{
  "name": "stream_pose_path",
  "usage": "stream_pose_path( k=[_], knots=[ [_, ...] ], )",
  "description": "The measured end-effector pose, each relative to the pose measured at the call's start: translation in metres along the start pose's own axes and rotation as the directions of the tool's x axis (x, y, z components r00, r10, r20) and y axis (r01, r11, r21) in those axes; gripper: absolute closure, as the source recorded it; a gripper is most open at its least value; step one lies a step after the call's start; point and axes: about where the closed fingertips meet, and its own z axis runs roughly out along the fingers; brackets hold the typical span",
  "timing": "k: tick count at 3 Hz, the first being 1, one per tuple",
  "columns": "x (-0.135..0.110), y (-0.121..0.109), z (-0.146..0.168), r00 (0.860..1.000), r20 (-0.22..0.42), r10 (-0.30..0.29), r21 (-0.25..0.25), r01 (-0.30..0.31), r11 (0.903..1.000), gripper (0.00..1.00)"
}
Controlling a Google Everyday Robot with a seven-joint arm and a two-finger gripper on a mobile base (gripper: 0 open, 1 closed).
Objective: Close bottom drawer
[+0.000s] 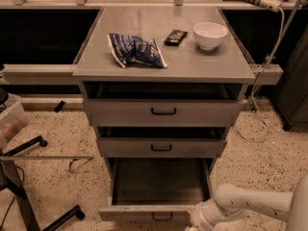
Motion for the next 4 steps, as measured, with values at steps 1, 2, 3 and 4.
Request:
stream_pose_path(
  k=[1,2,3,4],
  knots=[
    [0.019,-0.025,0.019,0.999,0.013,0.037,-0.011,-0.037,0.9993,0.0],
    [0.039,-0.039,0.035,0.997,0.018,0.071,-0.025,-0.071,0.9972,0.0],
    [0.059,-0.035,0.04,0.993,0.031,0.111,-0.025,-0.11,0.9936,0.0],
    [0.07,-0.033,0.052,0.992,0.023,0.123,-0.049,-0.122,0.9913,0.0]
  ],
)
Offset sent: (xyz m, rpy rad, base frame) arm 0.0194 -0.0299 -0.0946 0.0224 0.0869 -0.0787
